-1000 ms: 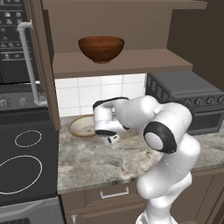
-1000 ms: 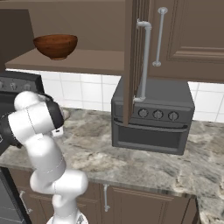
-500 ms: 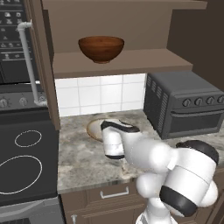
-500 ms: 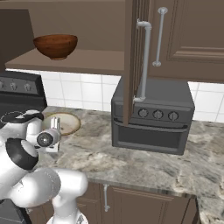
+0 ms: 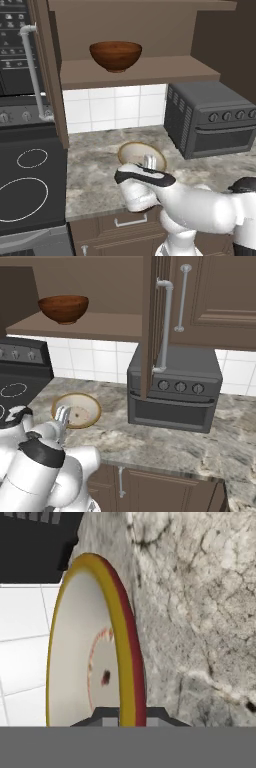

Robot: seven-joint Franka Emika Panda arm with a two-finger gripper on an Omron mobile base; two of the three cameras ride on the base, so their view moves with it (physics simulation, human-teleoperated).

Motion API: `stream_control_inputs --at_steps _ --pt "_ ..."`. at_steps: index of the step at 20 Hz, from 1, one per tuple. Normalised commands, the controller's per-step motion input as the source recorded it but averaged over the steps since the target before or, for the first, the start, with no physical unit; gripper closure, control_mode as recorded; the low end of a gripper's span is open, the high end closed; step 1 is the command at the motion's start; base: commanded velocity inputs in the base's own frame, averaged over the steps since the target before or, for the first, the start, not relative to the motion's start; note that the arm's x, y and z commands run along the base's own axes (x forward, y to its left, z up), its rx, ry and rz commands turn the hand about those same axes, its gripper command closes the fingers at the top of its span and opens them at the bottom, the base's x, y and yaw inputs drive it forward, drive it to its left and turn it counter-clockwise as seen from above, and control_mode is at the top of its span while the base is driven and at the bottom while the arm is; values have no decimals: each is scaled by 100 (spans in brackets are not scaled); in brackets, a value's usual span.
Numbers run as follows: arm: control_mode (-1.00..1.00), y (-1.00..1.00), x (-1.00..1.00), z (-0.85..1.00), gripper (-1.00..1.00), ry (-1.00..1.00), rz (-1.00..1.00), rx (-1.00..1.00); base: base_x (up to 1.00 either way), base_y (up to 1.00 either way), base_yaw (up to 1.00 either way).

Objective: Open the cabinet. Pick the bowls from the counter and place them in the cabinet. Then close the cabinet.

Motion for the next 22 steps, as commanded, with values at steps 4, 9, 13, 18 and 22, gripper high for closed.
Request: stream_control_inputs --at_steps 4,9,13,18,22 --pt "-100 -17 -45 100 100 8 -16 8 0 0 0" --pt "-100 -4 -28 100 100 0 -12 4 0 0 0" --pt "-100 -10 -41 100 100 0 -12 5 0 0 0" --pt "-100 -15 -53 89 100 -2 -22 5 0 0 0" --pt "-100 1 -72 100 100 -3 -24 1 0 0 0"
